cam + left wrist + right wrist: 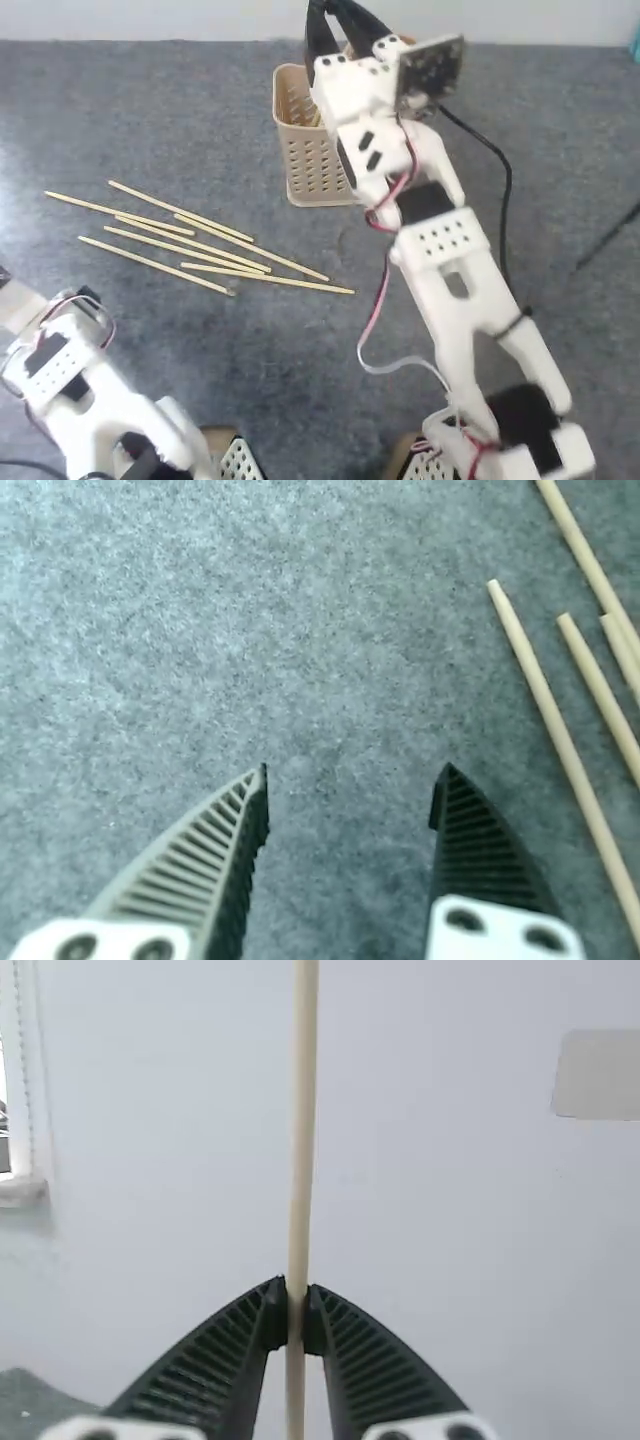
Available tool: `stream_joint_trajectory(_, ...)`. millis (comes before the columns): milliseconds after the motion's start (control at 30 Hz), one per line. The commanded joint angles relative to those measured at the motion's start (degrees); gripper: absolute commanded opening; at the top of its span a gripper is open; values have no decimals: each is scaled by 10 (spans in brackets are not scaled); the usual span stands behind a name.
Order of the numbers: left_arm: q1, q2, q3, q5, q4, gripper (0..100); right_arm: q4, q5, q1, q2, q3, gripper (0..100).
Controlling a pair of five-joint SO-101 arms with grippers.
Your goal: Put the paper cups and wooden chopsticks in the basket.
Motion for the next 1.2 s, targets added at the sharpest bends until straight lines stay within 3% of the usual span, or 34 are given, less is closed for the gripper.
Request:
stream_joint_trajectory(0,4,-8,-3,-1,-13,250,-15,41,15,45,-83,10)
stream_joint_trajectory(133,4,-8,-3,-1,-13,250,-10,60,15,107,-136,31)
stream_joint_trajectory(267,4,-8,-3,0,-13,251,-9,59,10,137,-148,151)
stream_joint_trajectory(433,33,-8,-6,4,-13,251,36,59,9,128,-148,137)
stream_joint_trajectory(567,75,-7,-20,11,-3,250,175,44,8,63,-148,130)
stream_joint_trajectory(700,134,-6,-63,71,40,252,365,-7,8,-31,-148,126)
stream_joint_trajectory(833,195,-5,-109,122,88,253,545,18,-1,-135,-149,126)
stream_joint_trajectory(1000,244,20,-145,177,122,253,681,41,-7,-229,-149,126)
stream_joint_trajectory(1167,245,146,-220,201,124,252,801,42,-7,-262,-149,126)
